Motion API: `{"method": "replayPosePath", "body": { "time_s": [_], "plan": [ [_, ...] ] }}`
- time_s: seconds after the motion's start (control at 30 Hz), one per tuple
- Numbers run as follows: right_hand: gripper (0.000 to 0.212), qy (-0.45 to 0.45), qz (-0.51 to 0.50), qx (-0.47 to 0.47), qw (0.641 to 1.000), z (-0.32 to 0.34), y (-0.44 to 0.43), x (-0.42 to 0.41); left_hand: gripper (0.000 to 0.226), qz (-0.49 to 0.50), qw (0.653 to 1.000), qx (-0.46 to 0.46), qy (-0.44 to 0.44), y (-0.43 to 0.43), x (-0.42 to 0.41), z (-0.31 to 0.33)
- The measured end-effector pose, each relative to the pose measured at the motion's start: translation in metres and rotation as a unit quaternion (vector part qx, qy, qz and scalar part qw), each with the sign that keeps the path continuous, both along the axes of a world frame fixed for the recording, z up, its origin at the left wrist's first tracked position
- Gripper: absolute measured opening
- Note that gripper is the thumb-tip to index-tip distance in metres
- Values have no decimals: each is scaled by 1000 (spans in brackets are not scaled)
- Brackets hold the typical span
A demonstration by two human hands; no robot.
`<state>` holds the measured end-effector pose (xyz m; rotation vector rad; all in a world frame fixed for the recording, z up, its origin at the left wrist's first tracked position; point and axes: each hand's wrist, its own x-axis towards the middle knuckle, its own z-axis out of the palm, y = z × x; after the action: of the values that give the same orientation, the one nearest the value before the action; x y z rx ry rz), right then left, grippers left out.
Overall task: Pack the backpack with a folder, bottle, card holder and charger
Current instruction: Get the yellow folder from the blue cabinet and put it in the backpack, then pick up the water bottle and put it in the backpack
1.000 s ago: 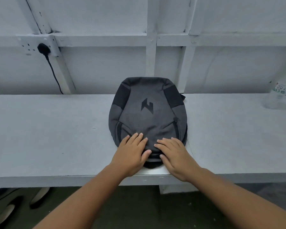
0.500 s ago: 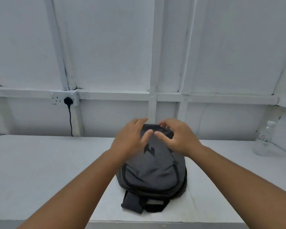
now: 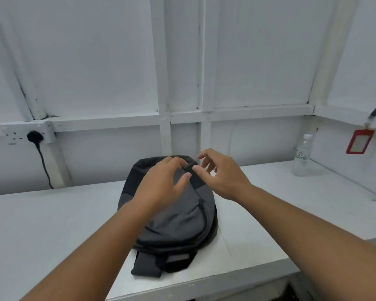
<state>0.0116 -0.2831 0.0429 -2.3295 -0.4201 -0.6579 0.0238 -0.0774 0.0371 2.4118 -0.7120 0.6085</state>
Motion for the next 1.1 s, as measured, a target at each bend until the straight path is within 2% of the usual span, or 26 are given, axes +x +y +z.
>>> {"method": "replayPosePath", "body": {
  "time_s": [0.3,0.6,0.83,1.1],
  "plan": [
    [24,15,-1,19,1000,-29,-107,37,32,-19,999,0,44,-122,41,-13],
    [32,31,-28,7,999,-28,-250,72,36,-41,998,4,49,-253,92,-13],
    [31,58,-88,7,994,-28,-335,74,32,-109,992,-5,65,-350,123,-17],
    [30,81,-223,38,971,-28,-422,43,27,-248,965,-10,86,-461,141,-20]
  ]
}}
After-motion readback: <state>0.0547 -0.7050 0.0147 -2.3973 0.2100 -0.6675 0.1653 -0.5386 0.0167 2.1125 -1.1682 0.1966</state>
